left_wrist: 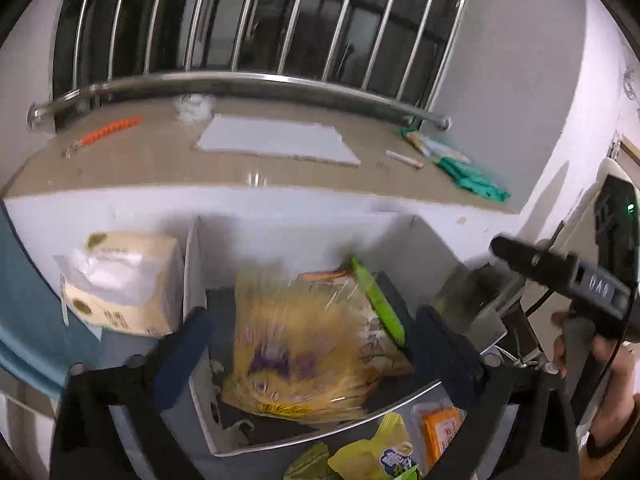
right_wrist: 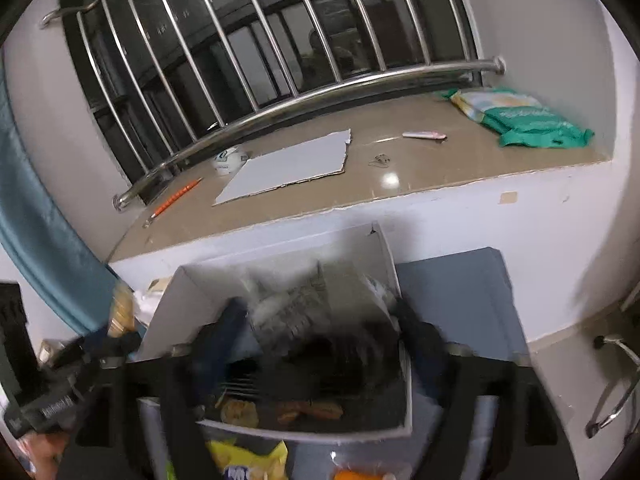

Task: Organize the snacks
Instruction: 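Carry both held packets into the white box and open both tools, then grasp the orange rectangular packet with the right tool, then lift the orange packet with right tool while left grasps long green barcode bag, then carry both held packets into the white box and open both tools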

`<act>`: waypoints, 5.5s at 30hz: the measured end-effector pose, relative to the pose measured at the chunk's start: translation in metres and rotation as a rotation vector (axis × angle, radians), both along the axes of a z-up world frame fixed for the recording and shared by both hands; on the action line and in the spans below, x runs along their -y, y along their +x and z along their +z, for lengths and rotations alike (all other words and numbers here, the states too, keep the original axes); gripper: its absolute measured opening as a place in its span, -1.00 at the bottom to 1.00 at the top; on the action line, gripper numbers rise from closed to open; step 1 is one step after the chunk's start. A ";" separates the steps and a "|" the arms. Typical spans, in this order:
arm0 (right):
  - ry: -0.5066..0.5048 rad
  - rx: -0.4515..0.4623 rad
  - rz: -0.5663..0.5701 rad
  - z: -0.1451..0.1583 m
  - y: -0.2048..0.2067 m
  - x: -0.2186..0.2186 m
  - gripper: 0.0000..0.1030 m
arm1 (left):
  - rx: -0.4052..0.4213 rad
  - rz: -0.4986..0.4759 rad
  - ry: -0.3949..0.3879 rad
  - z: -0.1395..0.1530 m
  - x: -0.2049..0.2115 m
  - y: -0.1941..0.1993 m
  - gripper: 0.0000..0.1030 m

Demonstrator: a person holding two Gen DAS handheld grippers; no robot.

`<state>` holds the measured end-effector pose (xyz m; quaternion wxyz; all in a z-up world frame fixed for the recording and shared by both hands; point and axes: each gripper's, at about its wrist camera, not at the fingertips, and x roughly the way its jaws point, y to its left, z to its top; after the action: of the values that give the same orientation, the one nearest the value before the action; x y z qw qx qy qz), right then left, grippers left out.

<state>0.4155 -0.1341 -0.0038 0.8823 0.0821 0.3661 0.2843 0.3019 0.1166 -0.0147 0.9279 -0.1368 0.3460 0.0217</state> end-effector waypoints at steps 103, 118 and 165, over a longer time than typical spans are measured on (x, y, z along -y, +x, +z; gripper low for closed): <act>-0.169 0.072 0.147 -0.065 -0.210 0.079 -0.78 | -0.094 -0.116 -0.063 -0.083 0.079 -0.176 0.68; -0.131 0.036 0.145 -0.073 -0.217 0.090 -0.78 | 0.027 -0.163 0.011 -0.045 0.088 -0.191 -0.17; 0.010 0.058 0.134 0.034 -0.051 -0.013 1.00 | -0.042 0.035 0.133 0.007 -0.002 -0.056 1.00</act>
<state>0.3640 -0.1206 0.0299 0.8712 0.0535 0.3435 0.3466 0.2454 0.1182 -0.0078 0.9270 -0.0806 0.3607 0.0637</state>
